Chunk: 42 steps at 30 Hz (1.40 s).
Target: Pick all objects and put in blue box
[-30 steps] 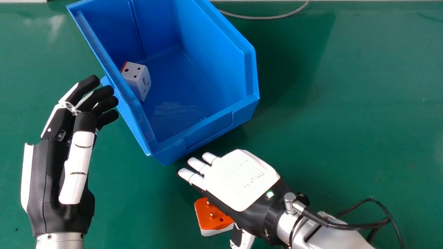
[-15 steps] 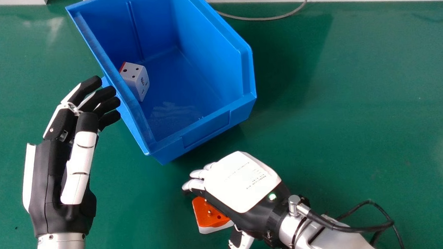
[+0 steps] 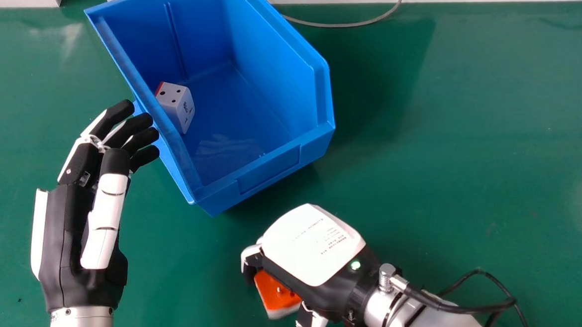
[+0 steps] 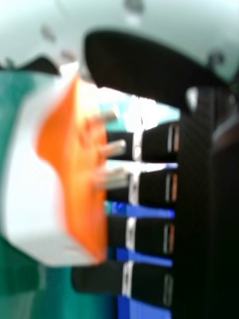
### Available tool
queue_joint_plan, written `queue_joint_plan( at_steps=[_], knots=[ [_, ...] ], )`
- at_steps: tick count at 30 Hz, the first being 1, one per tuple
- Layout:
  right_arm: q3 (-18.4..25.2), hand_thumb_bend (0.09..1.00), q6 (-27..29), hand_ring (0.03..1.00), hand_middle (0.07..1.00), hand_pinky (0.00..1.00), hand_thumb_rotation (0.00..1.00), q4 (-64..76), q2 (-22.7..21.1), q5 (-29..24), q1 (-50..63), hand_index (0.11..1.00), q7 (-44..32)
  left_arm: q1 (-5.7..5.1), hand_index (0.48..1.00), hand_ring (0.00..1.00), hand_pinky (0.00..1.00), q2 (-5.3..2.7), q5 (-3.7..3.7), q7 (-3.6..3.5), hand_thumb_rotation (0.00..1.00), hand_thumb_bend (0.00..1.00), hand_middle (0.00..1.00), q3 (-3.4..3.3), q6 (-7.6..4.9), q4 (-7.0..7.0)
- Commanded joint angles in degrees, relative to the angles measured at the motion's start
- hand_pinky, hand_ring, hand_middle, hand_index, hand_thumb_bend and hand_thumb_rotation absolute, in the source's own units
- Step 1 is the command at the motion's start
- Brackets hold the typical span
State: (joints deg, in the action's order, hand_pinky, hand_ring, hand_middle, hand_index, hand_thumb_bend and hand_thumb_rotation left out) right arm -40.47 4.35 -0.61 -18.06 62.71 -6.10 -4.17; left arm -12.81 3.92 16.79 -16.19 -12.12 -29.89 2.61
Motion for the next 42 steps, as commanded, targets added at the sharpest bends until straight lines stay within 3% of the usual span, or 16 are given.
queue_joint_plan(
  at_steps=[1,5,15,23,28,42],
  knots=[
    [-0.6,0.563,-0.7,0.473,0.521,0.37,0.05,-2.0,0.6,0.1,0.9,0.556,-0.2,0.04,0.788,0.77,0.76,0.02,-0.12,0.1,0.69,0.68,0.78,0.13,-0.57,-1.45],
    [-0.5,0.555,-0.8,0.456,0.505,0.35,0.04,-1.9,0.6,0.0,1.0,0.543,0.1,-0.08,0.788,0.77,0.76,-0.02,-0.23,0.41,0.69,0.68,0.78,0.14,-0.19,-1.86],
    [-0.4,0.541,-0.7,0.422,0.475,0.32,0.02,-2.1,0.7,-0.1,0.8,0.52,0.7,0.32,0.788,0.77,0.76,0.28,-0.09,-0.06,0.69,0.68,0.78,-0.32,-0.97,-0.57],
    [-0.1,0.534,-0.7,0.405,0.457,0.3,0.01,-1.6,0.8,-1.1,0.9,0.508,0.4,0.5,0.788,0.77,0.76,0.19,0.53,-0.51,0.68,0.65,0.78,-0.58,-1.01,0.07],
    [-0.4,0.532,-0.7,0.404,0.453,0.3,0.01,-1.9,0.8,-0.7,0.7,0.503,1.3,0.77,0.787,0.77,0.76,0.19,0.14,-0.45,0.68,0.64,0.78,-0.75,-1.72,0.75],
    [-0.3,0.529,-0.3,0.403,0.451,0.29,0.0,-2.0,0.9,-1.2,1.0,0.497,1.7,0.8,0.786,0.77,0.76,0.34,0.13,-0.56,0.67,0.63,0.78,-0.86,-2.24,1.38]
  ],
)
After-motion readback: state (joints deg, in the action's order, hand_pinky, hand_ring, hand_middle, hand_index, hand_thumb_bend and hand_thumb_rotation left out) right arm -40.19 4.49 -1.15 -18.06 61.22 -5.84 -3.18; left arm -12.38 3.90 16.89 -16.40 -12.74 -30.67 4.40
